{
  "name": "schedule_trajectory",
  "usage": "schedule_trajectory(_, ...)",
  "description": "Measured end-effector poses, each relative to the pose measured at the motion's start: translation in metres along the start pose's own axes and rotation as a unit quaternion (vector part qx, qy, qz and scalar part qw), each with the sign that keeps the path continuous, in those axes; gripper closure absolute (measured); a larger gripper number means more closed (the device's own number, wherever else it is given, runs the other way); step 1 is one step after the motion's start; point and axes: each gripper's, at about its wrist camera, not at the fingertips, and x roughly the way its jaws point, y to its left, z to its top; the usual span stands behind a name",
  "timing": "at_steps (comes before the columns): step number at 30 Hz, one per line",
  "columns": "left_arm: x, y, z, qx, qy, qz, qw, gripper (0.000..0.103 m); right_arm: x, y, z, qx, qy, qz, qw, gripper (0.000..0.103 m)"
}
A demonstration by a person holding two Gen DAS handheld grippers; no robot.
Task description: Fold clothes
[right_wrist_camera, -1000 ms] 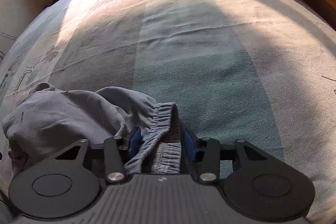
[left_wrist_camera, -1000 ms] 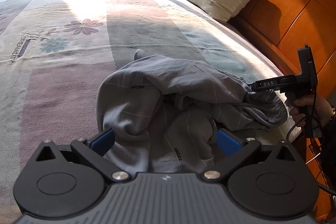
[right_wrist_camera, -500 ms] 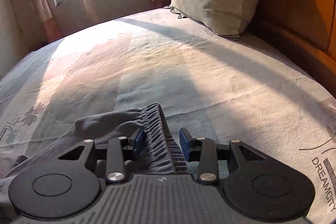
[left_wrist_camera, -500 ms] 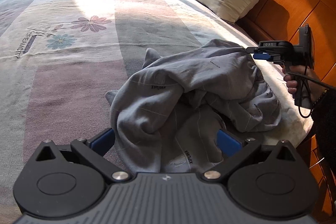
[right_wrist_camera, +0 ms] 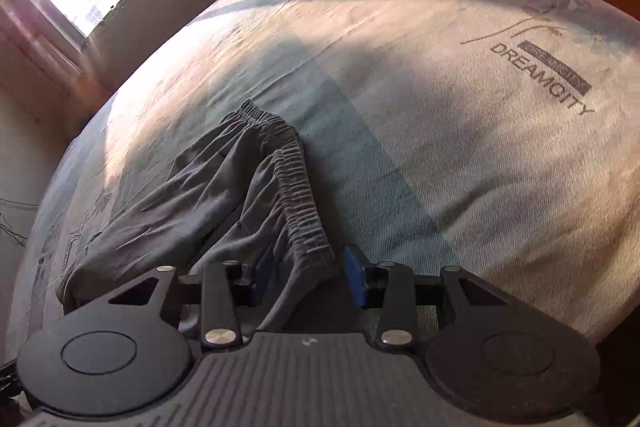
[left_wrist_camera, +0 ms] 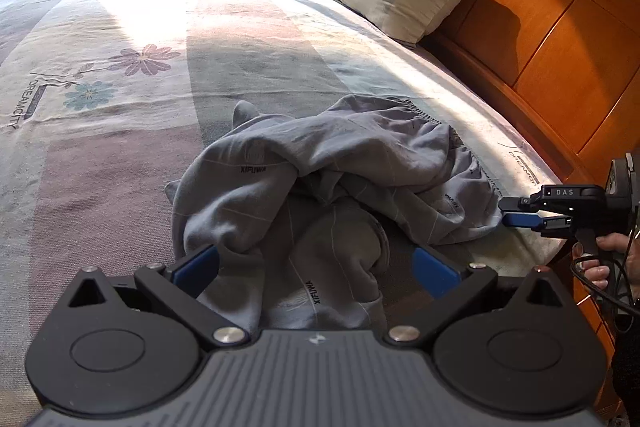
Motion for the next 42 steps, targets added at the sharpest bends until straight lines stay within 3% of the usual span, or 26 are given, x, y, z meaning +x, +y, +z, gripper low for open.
schedule_trajectory(2, -0.001, -0.004, 0.0, 0.004, -0.001, -0.002, 1.0, 0.001, 0.0, -0.007, -0.016, 0.041, 0.008, 0.025, 0.999, 0.058)
schedule_trajectory(6, -0.005, -0.01, -0.001, 0.014, 0.0, 0.0, 0.9999, 0.001, 0.022, 0.009, -0.019, 0.039, -0.008, 0.022, 0.999, 0.063)
schedule_trajectory(8, -0.007, -0.012, -0.002, 0.019, 0.0, 0.002, 0.9998, 0.001, 0.028, 0.016, -0.019, 0.029, -0.015, 0.009, 0.999, 0.081)
schedule_trajectory(9, -0.008, -0.013, -0.002, 0.022, 0.0, 0.003, 0.9998, 0.001, 0.027, 0.018, -0.021, 0.023, -0.016, 0.004, 1.0, 0.098)
schedule_trajectory(17, -0.018, -0.013, -0.003, 0.036, -0.007, 0.013, 0.9992, 0.001, -0.015, 0.012, -0.024, -0.005, -0.048, -0.066, 0.997, 0.098)
schedule_trajectory(20, -0.021, -0.007, -0.005, 0.034, -0.009, 0.019, 0.9992, 0.001, -0.022, 0.012, -0.028, -0.002, -0.041, -0.086, 0.995, 0.09)
schedule_trajectory(26, -0.023, 0.013, -0.012, 0.032, -0.004, 0.06, 0.9976, 0.001, -0.04, 0.045, -0.043, -0.039, -0.072, -0.056, 0.995, 0.075)
schedule_trajectory(28, -0.019, 0.022, -0.014, 0.027, 0.0, 0.081, 0.9964, 0.001, -0.043, 0.063, -0.053, -0.064, -0.071, -0.037, 0.995, 0.057)
schedule_trajectory(31, -0.007, 0.037, -0.02, 0.01, 0.014, 0.106, 0.9942, 0.001, -0.034, 0.087, -0.065, -0.095, -0.056, -0.014, 0.994, 0.044)
schedule_trajectory(34, 0.007, 0.048, -0.025, -0.006, 0.025, 0.115, 0.993, 0.001, -0.023, 0.111, -0.077, -0.125, -0.038, 0.009, 0.991, 0.039)
schedule_trajectory(38, 0.019, 0.056, -0.023, -0.026, 0.005, 0.11, 0.9936, 0.001, -0.008, 0.143, -0.093, -0.165, -0.015, 0.038, 0.985, 0.034)
schedule_trajectory(42, 0.036, 0.05, -0.017, 0.009, 0.009, 0.127, 0.9918, 0.001, 0.006, 0.17, -0.107, -0.197, 0.007, 0.063, 0.978, 0.034)
